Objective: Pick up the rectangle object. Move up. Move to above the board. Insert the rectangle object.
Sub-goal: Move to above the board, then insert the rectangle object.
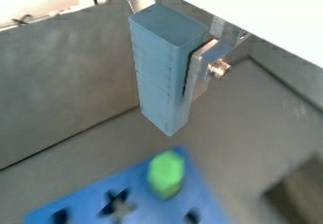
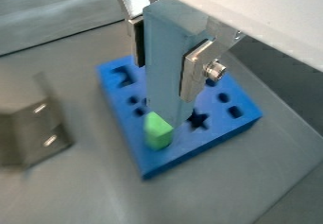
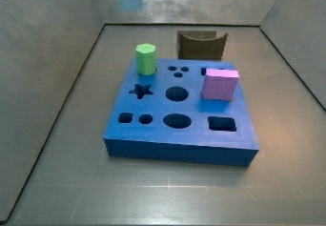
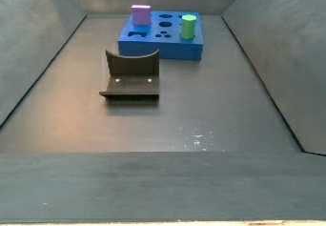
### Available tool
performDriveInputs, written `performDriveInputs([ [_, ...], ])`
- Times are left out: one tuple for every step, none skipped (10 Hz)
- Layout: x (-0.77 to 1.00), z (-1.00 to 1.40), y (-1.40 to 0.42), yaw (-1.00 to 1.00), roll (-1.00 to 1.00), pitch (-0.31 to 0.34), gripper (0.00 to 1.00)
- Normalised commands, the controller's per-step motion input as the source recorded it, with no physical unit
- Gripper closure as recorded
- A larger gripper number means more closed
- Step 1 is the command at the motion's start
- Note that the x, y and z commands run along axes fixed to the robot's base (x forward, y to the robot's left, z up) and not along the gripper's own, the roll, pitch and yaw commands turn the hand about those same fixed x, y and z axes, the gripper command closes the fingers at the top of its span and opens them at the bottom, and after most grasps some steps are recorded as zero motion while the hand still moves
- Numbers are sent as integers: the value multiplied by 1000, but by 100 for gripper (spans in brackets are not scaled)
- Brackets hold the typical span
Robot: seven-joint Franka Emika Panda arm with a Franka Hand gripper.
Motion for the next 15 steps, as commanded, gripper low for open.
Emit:
performDriveInputs([
  [434,-317,-1000,-1000,87,28,100],
  [446,-324,-1000,-1000,76,37,100],
  [403,-269,-819,-1000,92,54,100],
  [296,-186,-553,-556,62,64,100],
  [164,-86,-272,-248,10,54,100],
  [116,-45,-190,-165,-4,46,100],
  [0,0,0,0,0,-20,100],
  [37,-20,-231,0,-123,-320,100],
  [386,-74,-440,0,-166,-406,100],
  [623,-220,-571,0,-60,-246,100],
  [729,-206,-560,0,-83,-211,100],
  [923,-266,-574,0,-54,-94,100],
  [963,-166,-509,0,-123,-126,100],
  [929,-149,-457,0,-143,-154,100],
  [920,-217,-471,0,-117,-137,100],
])
